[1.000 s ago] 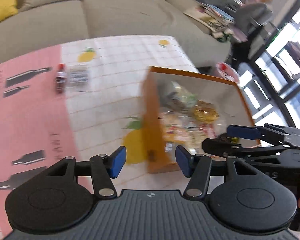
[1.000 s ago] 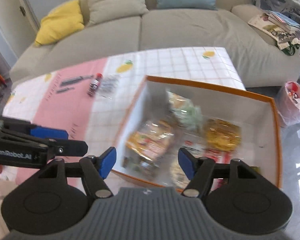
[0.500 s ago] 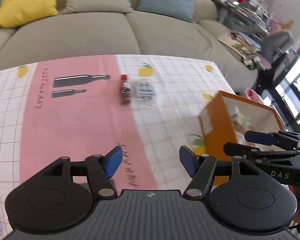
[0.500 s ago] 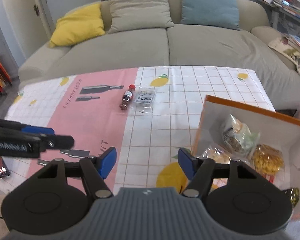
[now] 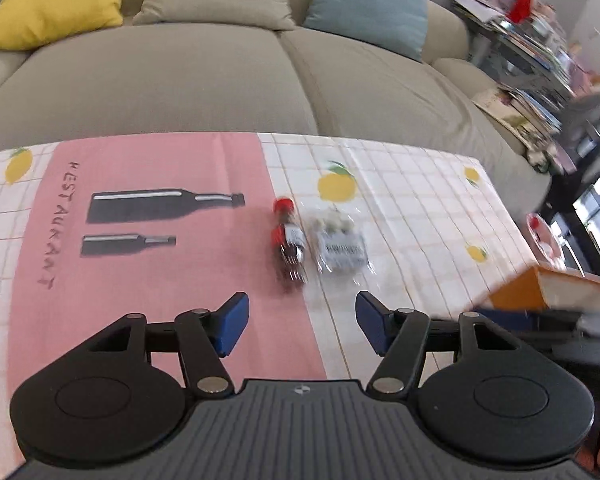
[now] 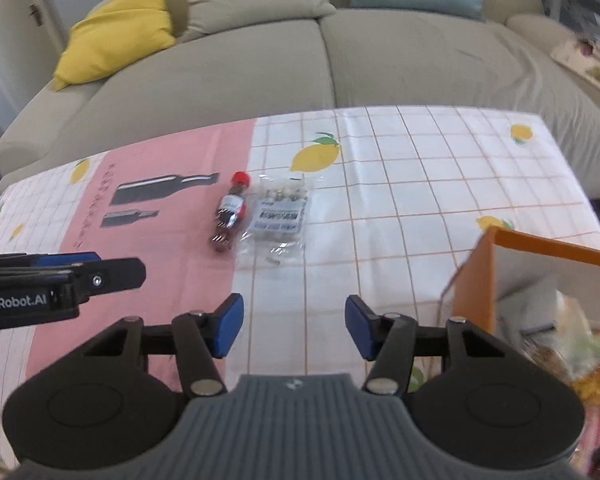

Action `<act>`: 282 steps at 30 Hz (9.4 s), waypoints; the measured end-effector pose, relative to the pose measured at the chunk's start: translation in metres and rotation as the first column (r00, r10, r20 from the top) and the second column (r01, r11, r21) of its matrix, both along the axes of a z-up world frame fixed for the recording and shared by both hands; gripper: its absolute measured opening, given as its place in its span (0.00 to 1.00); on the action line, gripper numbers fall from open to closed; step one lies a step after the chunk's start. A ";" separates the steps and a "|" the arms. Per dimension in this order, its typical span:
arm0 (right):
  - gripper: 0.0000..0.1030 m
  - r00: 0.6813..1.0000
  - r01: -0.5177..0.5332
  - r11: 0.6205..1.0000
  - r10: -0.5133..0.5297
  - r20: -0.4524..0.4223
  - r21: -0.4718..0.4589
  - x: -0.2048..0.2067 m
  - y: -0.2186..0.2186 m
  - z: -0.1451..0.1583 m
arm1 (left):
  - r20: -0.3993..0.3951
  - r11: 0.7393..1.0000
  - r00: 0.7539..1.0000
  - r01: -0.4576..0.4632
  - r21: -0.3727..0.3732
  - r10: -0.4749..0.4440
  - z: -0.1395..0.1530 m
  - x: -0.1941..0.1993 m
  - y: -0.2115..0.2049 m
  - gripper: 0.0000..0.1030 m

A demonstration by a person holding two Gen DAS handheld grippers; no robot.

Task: Organize snacks

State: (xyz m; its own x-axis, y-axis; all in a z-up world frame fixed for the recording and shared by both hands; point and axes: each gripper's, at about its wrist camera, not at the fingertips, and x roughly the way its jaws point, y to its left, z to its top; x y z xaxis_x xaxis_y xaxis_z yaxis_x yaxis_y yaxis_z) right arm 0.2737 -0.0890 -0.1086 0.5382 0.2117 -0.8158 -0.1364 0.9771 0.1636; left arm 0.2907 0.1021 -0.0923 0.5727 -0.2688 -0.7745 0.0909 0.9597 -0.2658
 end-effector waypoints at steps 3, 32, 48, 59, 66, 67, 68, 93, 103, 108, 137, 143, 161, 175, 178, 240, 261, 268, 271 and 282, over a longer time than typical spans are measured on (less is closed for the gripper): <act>0.54 0.998 0.043 0.999 -0.043 -0.043 0.008 0.027 0.000 -0.016 | -0.011 0.999 0.999 -0.035 -0.031 0.035 -0.019 0.031 0.002 0.66; 0.67 1.000 0.000 1.000 0.000 -0.009 -0.008 0.111 0.045 -0.067 | -0.051 0.992 0.994 -0.089 0.090 0.093 -0.066 0.052 0.040 0.33; 0.81 1.000 0.016 0.990 -0.016 0.004 -0.138 0.122 0.060 -0.082 | 0.009 0.981 0.996 -0.086 0.173 0.086 -0.071 0.022 0.039 0.33; 0.58 0.999 0.002 0.991 0.004 0.045 -0.133 0.113 0.055 -0.084 | -0.007 0.976 0.991 -0.130 0.172 0.134 -0.072 0.007 0.027 0.33; 0.57 0.998 -0.053 0.995 0.055 0.027 -0.079 0.073 0.052 -0.081 | -0.031 0.976 0.986 -0.155 0.153 0.162 -0.070 -0.014 0.017 0.33; 0.56 0.998 -0.059 0.996 0.061 0.023 -0.074 0.065 0.051 -0.081 | -0.032 0.977 0.986 -0.159 0.144 0.165 -0.070 -0.020 0.016 0.33; 0.56 0.998 -0.061 0.996 0.063 0.019 -0.071 0.057 0.050 -0.080 | -0.032 0.978 0.986 -0.155 0.142 0.162 -0.070 -0.024 0.015 0.33; 0.56 0.989 -0.096 0.965 0.064 0.133 0.246 -0.156 -0.035 0.042 | 0.000 0.964 0.977 -0.213 -0.161 0.215 0.055 -0.170 -0.024 0.32; 0.56 0.985 -0.015 0.972 -0.026 0.173 0.236 -0.206 -0.130 0.090 | 0.026 0.976 0.997 0.083 -0.203 -0.079 0.087 -0.178 -0.113 0.33; 0.56 0.979 0.033 0.996 -0.050 0.199 0.089 -0.219 -0.184 0.100 | 0.037 0.956 0.971 0.241 -0.169 -0.238 0.096 -0.164 -0.166 0.33; 0.57 0.965 -0.089 0.974 0.034 -0.258 -0.206 -0.086 -0.268 -0.014 | -0.266 0.869 0.845 0.493 0.046 -0.465 -0.023 -0.043 -0.332 0.33; 0.58 0.949 -0.109 0.969 0.036 -0.312 -0.220 -0.080 -0.266 -0.029 | -0.295 0.862 0.837 0.501 0.077 -0.460 -0.035 -0.045 -0.334 0.33; 0.75 0.968 -0.074 0.977 0.023 -0.248 -0.199 -0.103 -0.251 0.017 | -0.126 0.878 0.886 0.461 0.128 -0.447 0.052 -0.086 -0.294 0.63; 0.81 0.997 -0.015 0.993 0.006 -0.081 -0.116 -0.153 -0.216 0.096 | 0.051 0.916 0.930 0.348 0.201 -0.365 0.134 -0.156 -0.232 0.63; 0.82 1.000 -0.003 0.996 0.001 -0.025 -0.088 -0.169 -0.205 0.118 | 0.116 0.927 0.932 0.315 0.202 -0.342 0.150 -0.175 -0.214 0.63; 0.93 0.899 0.214 0.968 -0.142 0.414 -0.132 -0.337 -0.049 0.081 | 0.265 0.949 0.964 -0.102 0.299 0.020 0.082 -0.317 -0.092 0.77; 0.93 0.894 0.211 0.969 -0.137 0.426 -0.132 -0.338 -0.049 0.084 | 0.264 0.950 0.964 -0.107 0.293 0.027 0.085 -0.318 -0.094 0.77; 0.93 0.891 0.210 0.968 -0.132 0.434 -0.136 -0.339 -0.046 0.086 | 0.265 0.950 0.964 -0.107 0.292 0.027 0.085 -0.317 -0.094 0.77; 0.93 0.890 0.206 0.969 -0.126 0.439 -0.139 -0.340 -0.044 0.086 | 0.267 0.952 0.963 -0.110 0.287 0.032 0.086 -0.318 -0.094 0.77; 0.93 0.886 0.195 0.970 -0.112 0.449 -0.143 -0.342 -0.042 0.088 | 0.267 0.952 0.963 -0.119 0.282 0.041 0.087 -0.320 -0.094 0.77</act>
State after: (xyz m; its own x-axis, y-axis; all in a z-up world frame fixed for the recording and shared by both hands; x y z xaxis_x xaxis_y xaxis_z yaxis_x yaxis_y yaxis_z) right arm -0.0688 -0.1313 -0.0206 0.8608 -0.0298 -0.5081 0.0014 0.9984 -0.0563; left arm -0.0289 0.0078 -0.0054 0.7712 0.0021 -0.6366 0.0380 0.9981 0.0494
